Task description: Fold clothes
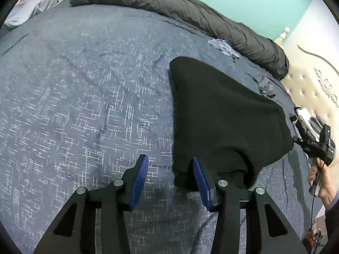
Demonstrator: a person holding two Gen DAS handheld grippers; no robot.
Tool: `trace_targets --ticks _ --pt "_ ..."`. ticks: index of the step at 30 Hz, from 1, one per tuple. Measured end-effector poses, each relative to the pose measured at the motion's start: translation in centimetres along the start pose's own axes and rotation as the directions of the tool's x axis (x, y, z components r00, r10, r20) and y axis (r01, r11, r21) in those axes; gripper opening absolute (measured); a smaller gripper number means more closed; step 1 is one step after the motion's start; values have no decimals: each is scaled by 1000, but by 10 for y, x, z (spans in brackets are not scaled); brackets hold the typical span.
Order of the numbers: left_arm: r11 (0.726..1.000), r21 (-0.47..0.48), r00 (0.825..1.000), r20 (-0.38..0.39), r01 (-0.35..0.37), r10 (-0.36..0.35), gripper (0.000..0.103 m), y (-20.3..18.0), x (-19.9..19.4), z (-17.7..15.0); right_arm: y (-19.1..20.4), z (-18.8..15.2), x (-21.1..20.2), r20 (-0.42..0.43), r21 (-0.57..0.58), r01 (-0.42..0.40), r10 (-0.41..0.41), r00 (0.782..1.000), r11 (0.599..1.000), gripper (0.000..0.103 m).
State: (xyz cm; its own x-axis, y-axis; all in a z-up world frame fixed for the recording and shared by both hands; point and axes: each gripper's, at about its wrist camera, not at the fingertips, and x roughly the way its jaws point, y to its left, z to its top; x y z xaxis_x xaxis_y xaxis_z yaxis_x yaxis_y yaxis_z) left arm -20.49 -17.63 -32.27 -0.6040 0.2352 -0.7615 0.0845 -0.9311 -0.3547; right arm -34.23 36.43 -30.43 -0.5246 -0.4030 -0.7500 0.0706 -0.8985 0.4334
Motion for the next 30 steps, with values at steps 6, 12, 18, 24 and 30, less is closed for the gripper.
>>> trace_targets --ticks 6,12,18,24,30 --pt "999 44 1000 -6 26 -26 48 -18 -11 -11 16 -18 -23 75 18 48 -49 996 999 4" --pt "994 107 999 -29 20 -17 48 -46 1 -25 42 -57 -39 141 37 -69 63 988 997 9" --pt "991 133 1000 -17 22 -20 48 -63 6 -26 67 -101 -34 135 42 -180 173 976 983 26" --pt "992 126 1000 -18 9 -6 48 -65 19 -23 71 -118 -17 101 31 -204 200 975 978 27" --pt "984 178 1000 -13 -13 15 48 -79 30 -20 68 -112 -14 113 34 -228 223 968 973 28"
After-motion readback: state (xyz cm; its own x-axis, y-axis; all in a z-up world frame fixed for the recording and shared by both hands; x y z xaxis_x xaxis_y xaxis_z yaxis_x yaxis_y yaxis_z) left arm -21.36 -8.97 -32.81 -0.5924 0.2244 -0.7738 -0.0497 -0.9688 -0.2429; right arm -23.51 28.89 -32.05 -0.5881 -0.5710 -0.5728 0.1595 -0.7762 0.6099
